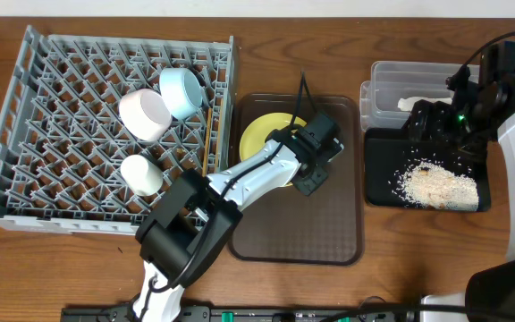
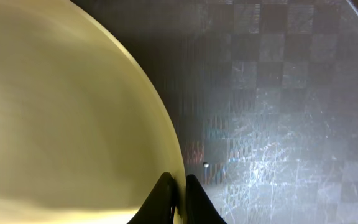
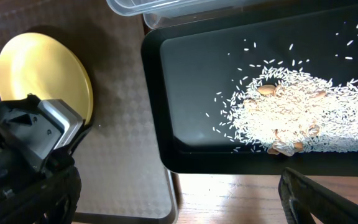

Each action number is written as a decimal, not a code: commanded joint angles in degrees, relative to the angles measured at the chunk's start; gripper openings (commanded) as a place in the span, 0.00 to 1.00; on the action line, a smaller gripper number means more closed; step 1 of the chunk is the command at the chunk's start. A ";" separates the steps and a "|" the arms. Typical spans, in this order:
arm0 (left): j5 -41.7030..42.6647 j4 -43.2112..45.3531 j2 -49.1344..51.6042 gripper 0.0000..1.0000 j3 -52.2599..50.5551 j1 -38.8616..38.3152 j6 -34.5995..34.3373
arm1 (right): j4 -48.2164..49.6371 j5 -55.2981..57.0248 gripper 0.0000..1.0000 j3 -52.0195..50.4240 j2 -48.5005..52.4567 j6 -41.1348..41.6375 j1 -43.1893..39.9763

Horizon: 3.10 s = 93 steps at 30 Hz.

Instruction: Sort waste into correct bins and load items into the dishwasher

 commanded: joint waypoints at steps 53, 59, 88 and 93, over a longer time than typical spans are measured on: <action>41.72 6.32 -24.00 0.08 -0.72 41.27 -25.88 | -0.92 0.09 0.99 0.59 -1.38 -0.85 -0.42; 30.58 5.95 -21.77 0.08 -0.92 42.10 -25.29 | -0.96 0.11 0.99 0.59 -1.38 -0.87 -0.42; -6.51 -25.75 -31.67 0.85 -0.92 37.77 -16.22 | 15.74 2.43 0.99 0.59 -1.38 -3.10 2.54; -6.27 -33.11 -32.28 0.85 -0.94 38.07 -16.92 | 11.50 5.55 0.99 0.39 -1.38 -4.26 2.86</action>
